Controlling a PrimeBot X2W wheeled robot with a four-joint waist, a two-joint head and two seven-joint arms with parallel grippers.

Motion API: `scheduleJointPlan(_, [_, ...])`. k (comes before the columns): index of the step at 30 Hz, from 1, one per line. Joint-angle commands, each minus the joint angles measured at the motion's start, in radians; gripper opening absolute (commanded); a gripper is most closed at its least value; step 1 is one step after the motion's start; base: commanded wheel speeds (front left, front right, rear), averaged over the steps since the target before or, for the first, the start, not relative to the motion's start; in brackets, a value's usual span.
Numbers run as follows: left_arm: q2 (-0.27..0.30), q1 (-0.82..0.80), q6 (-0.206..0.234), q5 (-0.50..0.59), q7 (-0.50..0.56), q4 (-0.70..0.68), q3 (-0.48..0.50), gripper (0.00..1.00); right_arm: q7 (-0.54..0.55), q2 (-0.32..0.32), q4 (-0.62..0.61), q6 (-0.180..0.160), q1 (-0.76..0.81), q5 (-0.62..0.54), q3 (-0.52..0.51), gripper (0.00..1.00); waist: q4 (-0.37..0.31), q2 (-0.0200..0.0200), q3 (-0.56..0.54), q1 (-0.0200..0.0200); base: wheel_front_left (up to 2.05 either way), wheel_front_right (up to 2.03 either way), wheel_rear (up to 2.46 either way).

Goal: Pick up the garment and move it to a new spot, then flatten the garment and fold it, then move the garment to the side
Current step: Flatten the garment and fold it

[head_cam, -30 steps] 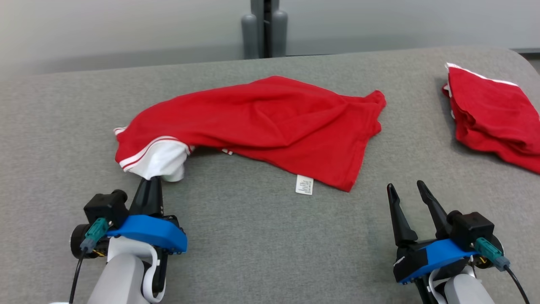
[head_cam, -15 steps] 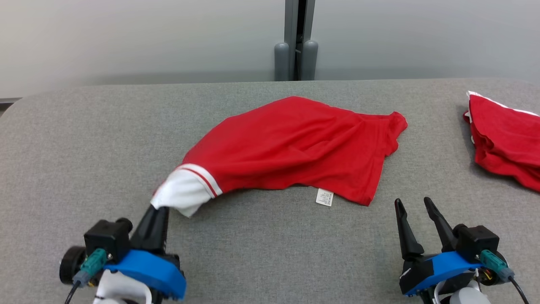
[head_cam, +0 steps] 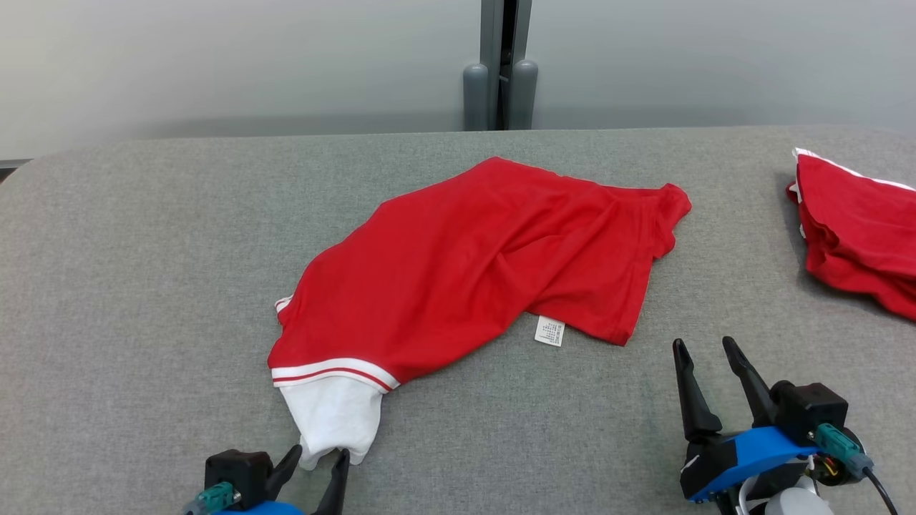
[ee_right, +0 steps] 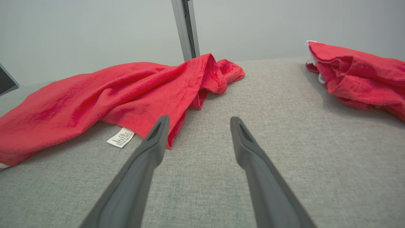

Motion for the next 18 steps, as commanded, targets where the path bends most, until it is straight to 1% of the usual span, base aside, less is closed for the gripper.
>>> scheduleJointPlan(1, [-0.001,0.005,-0.004,-0.006,-0.011,0.006,0.000,1.00,-0.006,-0.002,0.002,0.000,-0.002,-0.009,-0.008,1.00,0.002,-0.0001,-0.002,0.0001,0.00,0.00,0.00])
scheduleJointPlan(3, [0.014,-0.001,-0.001,0.009,-0.019,-0.010,0.001,1.00,-0.006,-0.002,0.002,0.000,-0.001,-0.010,-0.011,1.00,0.004,-0.0001,-0.004,0.0001,0.00,0.00,0.00])
scheduleJointPlan(4, [0.011,-0.004,0.002,0.006,-0.022,-0.027,0.005,1.00,-0.006,-0.002,0.002,0.000,0.000,-0.012,-0.013,1.00,0.006,-0.0001,-0.006,0.0001,0.00,0.00,0.00])
scheduleJointPlan(10, [0.022,-0.044,0.015,-0.044,-0.032,-0.112,0.067,1.00,-0.006,-0.002,0.000,0.000,-0.006,-0.016,-0.013,1.00,0.009,-0.0001,-0.005,0.0001,0.00,0.00,0.00])
scheduleJointPlan(12, [0.032,-0.075,0.027,-0.041,-0.031,-0.098,0.089,1.00,-0.006,-0.002,0.000,0.000,-0.011,-0.013,-0.006,1.00,0.004,-0.0001,0.000,0.0001,0.00,0.00,0.00])
scheduleJointPlan(14, [0.027,-0.111,0.031,-0.057,-0.027,-0.062,0.105,1.00,-0.006,-0.002,-0.001,0.000,-0.022,-0.011,0.003,1.00,-0.003,-0.0001,0.007,0.0001,0.00,0.00,0.00])
scheduleJointPlan(18, [0.037,-0.198,0.017,-0.059,-0.003,0.063,0.103,1.00,-0.006,-0.002,0.000,0.000,-0.030,-0.015,0.015,1.00,-0.026,-0.0001,0.028,0.0001,0.00,0.00,0.00])
